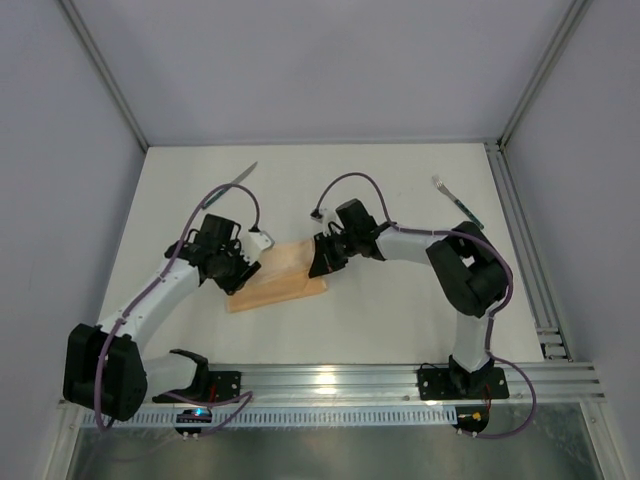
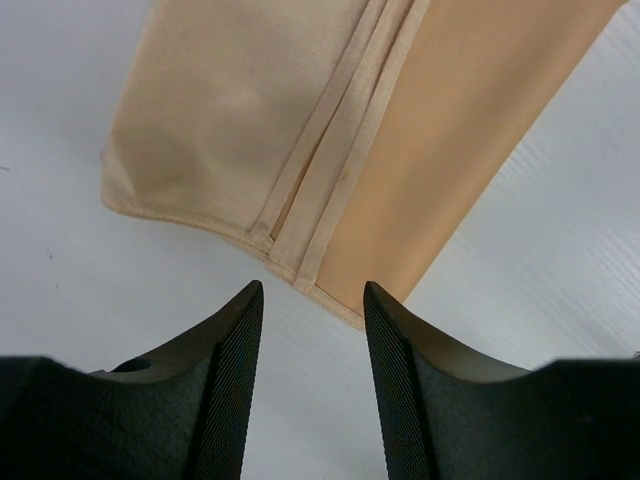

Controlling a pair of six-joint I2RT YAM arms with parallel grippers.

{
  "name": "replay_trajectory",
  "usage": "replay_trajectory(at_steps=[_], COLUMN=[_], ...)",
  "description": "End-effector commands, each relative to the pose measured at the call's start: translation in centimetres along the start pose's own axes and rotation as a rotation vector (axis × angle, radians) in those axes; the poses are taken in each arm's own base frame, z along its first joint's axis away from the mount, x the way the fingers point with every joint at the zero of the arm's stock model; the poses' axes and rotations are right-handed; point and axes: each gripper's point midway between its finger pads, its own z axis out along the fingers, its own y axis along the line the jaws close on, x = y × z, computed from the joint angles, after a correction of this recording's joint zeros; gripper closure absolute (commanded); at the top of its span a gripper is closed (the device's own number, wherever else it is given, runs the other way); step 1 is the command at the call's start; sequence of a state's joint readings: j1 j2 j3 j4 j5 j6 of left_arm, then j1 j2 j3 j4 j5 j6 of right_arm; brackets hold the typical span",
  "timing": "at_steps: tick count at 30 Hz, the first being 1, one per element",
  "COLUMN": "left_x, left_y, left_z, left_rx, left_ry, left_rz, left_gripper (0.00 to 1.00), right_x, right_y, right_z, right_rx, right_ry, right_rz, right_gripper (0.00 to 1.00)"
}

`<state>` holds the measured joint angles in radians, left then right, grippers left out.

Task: Fold the napkin into a case and place the utensils inside
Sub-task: Smooth out the 2/3-rectangle-folded napkin at the center of the board, then pick up the 2/3-rectangle-folded napkin from the center of the board.

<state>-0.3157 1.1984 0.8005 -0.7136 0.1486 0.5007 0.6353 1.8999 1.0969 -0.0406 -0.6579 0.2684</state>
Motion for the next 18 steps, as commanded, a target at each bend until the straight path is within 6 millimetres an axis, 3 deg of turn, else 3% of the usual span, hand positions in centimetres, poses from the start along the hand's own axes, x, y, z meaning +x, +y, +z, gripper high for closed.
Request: replay_trajectory(at_steps=[1,4,7,10,13,15,18], left_x=[0.5,0.3,-0.7,-0.7,-0.8,-1.6,-2.4], left_y=[1.3,2.4,4.1,6.8,8.7,9.0,9.7], left_z=[0.2,0.3,0.0,-0.6,-0.9,-0.3,0.8], left_rx=[-0.016,-0.048,-0.058,-0.084,-0.125,-0.114,-0.088], left_ry=[0.05,0.035,-0.007,-0.049,-0.087,-0.122,-0.133], left_rz=[-0.066,-0.119,-0.18,-0.3,-0.352,-0.345,-0.336], left_gripper=[0.52,0.51,0.51,0.5,0.46,0.44,0.42], right_x=[-1.7,-2.9,-4.2,-4.7,-4.9,-5.3,-5.4], right_y=[1.3,2.7,5.5,7.1,6.9,6.1,6.9], right_z=[-0.2,-1.0,-2.0,-2.0,-1.2,-0.8,-0.1], right_rx=[-0.038,-0.064,-0.097,-0.089,-0.038,-0.004,-0.036], right_ry=[-0.042,-0.069,-0.08,-0.071,-0.052,-0.054,-0.029], right_rz=[-0.029,-0.091,-0.215,-0.373,-0.456,-0.462,-0.472], right_gripper=[0.92,0.89,0.85,0.77,0.64,0.63,0.64])
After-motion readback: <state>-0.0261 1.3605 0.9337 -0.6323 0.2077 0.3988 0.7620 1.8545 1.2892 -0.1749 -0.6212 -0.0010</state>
